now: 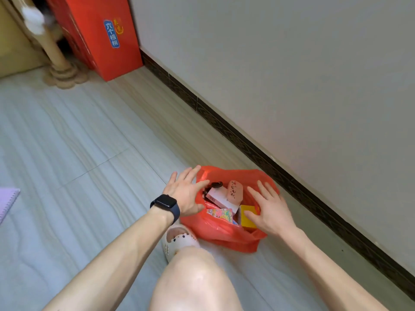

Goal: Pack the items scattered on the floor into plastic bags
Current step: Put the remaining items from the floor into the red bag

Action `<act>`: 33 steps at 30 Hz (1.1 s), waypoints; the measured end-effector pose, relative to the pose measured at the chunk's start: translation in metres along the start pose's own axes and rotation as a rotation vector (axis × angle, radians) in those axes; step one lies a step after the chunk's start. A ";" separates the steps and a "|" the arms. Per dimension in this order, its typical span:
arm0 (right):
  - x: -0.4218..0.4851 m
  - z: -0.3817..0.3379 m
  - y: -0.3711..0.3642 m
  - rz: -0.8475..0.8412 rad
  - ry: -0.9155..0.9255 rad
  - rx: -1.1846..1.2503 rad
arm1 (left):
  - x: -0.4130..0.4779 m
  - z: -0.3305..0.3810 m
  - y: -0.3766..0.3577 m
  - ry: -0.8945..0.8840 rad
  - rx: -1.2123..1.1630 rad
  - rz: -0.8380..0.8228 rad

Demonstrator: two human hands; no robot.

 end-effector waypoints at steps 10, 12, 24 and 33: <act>-0.006 -0.206 0.091 0.216 0.702 0.173 | -0.171 -0.125 0.076 0.446 0.073 0.148; -0.010 -0.254 0.105 0.248 0.841 0.087 | -0.227 -0.159 0.081 0.568 0.096 0.150; -0.070 -0.502 0.104 0.172 1.344 -0.217 | -0.490 -0.284 -0.022 1.259 -0.219 0.082; -0.063 -0.585 -0.012 -0.077 1.414 -0.395 | -0.504 -0.305 -0.172 1.343 -0.523 0.038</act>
Point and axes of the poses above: each hand's wrist, its own x-axis towards the middle knuckle, its own y-axis out of the back of the hand, z = x × y, the point moved 2 cm from there along x, towards the middle knuckle
